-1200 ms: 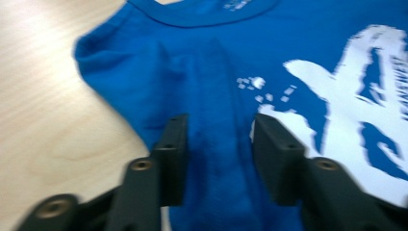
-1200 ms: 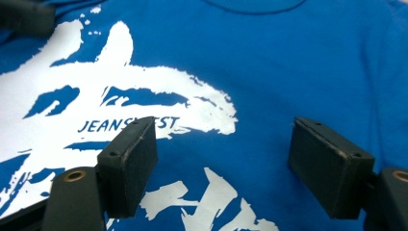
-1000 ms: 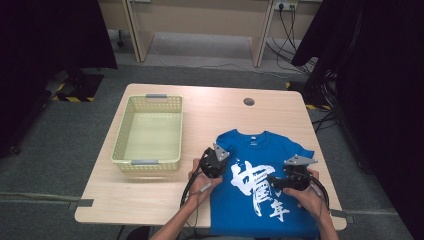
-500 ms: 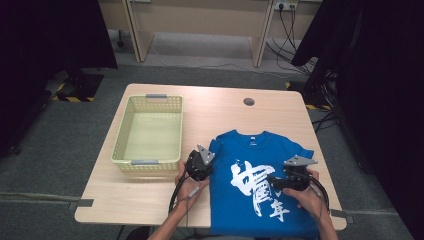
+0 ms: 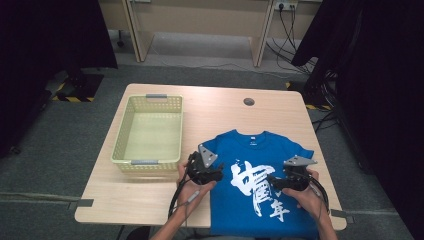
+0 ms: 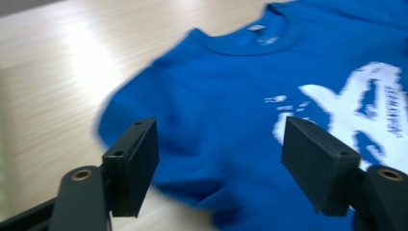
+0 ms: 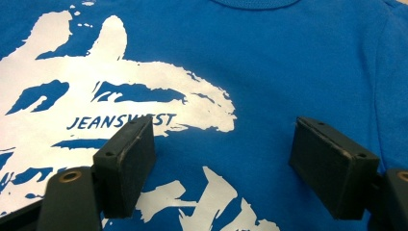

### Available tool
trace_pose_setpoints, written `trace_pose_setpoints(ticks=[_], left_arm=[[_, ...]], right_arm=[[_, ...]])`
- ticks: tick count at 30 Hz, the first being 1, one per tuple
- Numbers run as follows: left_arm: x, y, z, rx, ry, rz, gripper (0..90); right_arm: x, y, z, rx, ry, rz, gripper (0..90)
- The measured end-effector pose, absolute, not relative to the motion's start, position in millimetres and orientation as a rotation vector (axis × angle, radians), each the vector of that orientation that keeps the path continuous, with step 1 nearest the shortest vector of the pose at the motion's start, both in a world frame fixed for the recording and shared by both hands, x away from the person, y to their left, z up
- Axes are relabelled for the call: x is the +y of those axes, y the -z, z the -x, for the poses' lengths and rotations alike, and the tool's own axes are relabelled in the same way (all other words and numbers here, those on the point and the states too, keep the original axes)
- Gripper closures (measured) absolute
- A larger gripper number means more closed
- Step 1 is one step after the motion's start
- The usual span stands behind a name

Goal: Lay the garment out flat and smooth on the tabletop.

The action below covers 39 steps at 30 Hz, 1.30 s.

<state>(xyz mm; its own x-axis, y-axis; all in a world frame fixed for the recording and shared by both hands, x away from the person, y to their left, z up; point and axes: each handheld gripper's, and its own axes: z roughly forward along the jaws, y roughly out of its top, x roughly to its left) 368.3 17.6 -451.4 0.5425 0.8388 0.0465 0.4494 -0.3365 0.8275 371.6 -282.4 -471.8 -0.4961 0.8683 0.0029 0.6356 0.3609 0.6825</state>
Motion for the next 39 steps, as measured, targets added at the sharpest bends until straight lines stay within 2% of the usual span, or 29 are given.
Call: trace_pose_setpoints(ticks=[6,13,21,24,30,39], left_arm=[[-7.6,471.0,-383.6,1.062,-0.532,-2.065,24.2],[10.0,479.2,-399.2,1.152,-0.499,-2.06,22.6],[25.5,471.1,-391.5,1.131,-0.455,-2.148,23.7],[22.9,461.5,-384.0,1.107,-0.415,-2.102,22.5],[6.7,447.4,-396.6,1.082,-0.441,-2.073,20.4],[11.8,472.4,-432.0,1.211,-0.451,-2.104,20.0]], right_arm=[[-282.5,472.1,-370.9,2.265,-0.901,-1.321,23.7],[-282.4,472.0,-371.5,2.27,-0.901,-1.318,22.8],[-282.3,472.3,-370.9,2.263,-0.899,-1.326,22.4],[-281.7,472.3,-370.9,2.261,-0.898,-1.329,22.1],[-281.8,473.0,-370.5,2.254,-0.902,-1.323,21.7],[-281.1,473.2,-370.4,2.255,-0.902,-1.325,20.6]])
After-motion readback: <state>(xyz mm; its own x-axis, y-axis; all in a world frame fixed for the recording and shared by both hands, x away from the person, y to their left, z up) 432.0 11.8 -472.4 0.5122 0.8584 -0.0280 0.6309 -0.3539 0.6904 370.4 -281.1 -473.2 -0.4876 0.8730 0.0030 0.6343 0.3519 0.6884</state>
